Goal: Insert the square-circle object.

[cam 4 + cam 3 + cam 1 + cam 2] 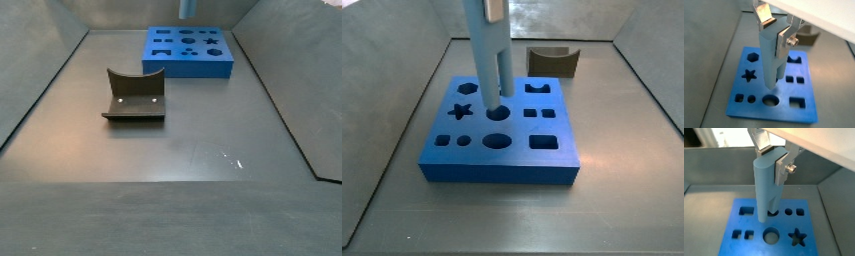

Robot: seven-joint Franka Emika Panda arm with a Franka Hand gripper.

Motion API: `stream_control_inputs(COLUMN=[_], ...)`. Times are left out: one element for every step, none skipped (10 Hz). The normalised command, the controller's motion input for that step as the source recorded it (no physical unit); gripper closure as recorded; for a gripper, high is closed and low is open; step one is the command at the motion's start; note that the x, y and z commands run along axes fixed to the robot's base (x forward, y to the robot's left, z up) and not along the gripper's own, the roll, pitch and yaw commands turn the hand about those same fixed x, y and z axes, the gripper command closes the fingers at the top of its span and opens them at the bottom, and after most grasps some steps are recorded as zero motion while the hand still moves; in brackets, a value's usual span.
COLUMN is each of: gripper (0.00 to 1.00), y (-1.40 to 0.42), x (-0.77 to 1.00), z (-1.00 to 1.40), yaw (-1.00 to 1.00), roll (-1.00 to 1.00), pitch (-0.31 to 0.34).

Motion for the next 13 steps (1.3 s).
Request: stream_control_inputs(gripper=[1.0, 1.0, 1.0, 1.0, 1.0, 1.0, 1.0, 1.0, 1.0, 1.0, 1.0, 1.0, 1.0], y=[-0.22, -0.04, 0.0, 0.0, 0.0, 0.0, 0.0, -0.02, -0.06, -0.15, -0.18, -0.31, -0.16], x=[0.0, 0.0, 0.0, -0.07, -0.07, -0.08, -0.28, -0.41, -0.43, -0.38, -0.29, -0.2, 0.0], z=[-0.19, -0.26, -0.14, 0.0, 0.0, 0.0, 0.13, 0.19, 0.0, -0.06, -0.45, -0.45, -0.15], yaw=[-1.0, -1.0, -1.0, -1.0, -1.0, -1.0, -0.87, -0.78, -0.72, -0.69, -0.74, -0.61, -0.08], roll=[0.0, 0.0, 0.01, 0.08, 0.08, 0.09, 0.2, 0.26, 0.18, 0.09, 0.0, -0.15, -0.1], pitch=[0.0, 0.0, 0.0, 0.0, 0.0, 0.0, 0.026, 0.043, 0.02, 0.0, -0.036, 0.0, 0.001])
